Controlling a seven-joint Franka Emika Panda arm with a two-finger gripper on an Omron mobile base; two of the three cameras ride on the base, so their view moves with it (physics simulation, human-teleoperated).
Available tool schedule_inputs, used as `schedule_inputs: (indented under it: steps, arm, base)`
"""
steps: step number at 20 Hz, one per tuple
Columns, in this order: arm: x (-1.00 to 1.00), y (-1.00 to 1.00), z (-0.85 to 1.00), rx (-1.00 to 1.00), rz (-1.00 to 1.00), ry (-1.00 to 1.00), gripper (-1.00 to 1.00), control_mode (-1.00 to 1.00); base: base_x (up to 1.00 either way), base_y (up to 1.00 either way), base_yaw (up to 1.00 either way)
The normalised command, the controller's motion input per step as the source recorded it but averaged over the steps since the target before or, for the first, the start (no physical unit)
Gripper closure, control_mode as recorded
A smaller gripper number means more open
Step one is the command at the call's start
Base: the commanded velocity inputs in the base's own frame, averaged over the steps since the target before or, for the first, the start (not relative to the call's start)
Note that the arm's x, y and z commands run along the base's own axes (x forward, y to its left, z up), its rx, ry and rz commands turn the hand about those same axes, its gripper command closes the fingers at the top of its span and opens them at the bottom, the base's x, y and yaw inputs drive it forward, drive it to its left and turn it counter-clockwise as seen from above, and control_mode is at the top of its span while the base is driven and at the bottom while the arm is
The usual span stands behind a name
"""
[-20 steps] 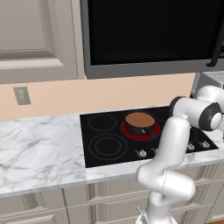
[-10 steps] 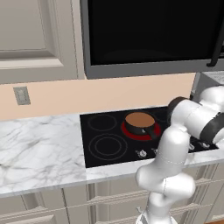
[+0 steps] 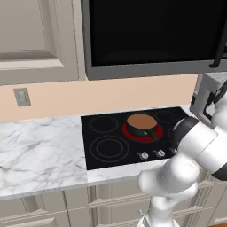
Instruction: Pick up the sugar cube(s) and place them in the saucepan with hot chocolate.
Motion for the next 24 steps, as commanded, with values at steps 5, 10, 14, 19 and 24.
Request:
schedule_inputs:
  steps: [5,10,14,19,24]
  arm:
    - [0.0,0.76,0.52,-0.15,0.15,-0.15,1.0,-1.0]
    - [0.07,0.79,0.27,-0.2,0.12,-0.02,1.0,-1.0]
    - [0.08,0.81,0.18,-0.23,0.1,-0.02,1.0,-1.0]
    - [0.06,0.81,0.21,-0.2,0.1,-0.1,1.0,-1.0]
    - [0.04,0.73,0.15,-0.19,0.1,-0.09,1.0,-1.0]
  base:
    - [0.0,0.0,0.0]
    - [0.0,0.0,0.0]
    - [0.0,0.0,0.0]
    - [0.0,0.0,0.0]
    - [0.0,0.0,0.0]
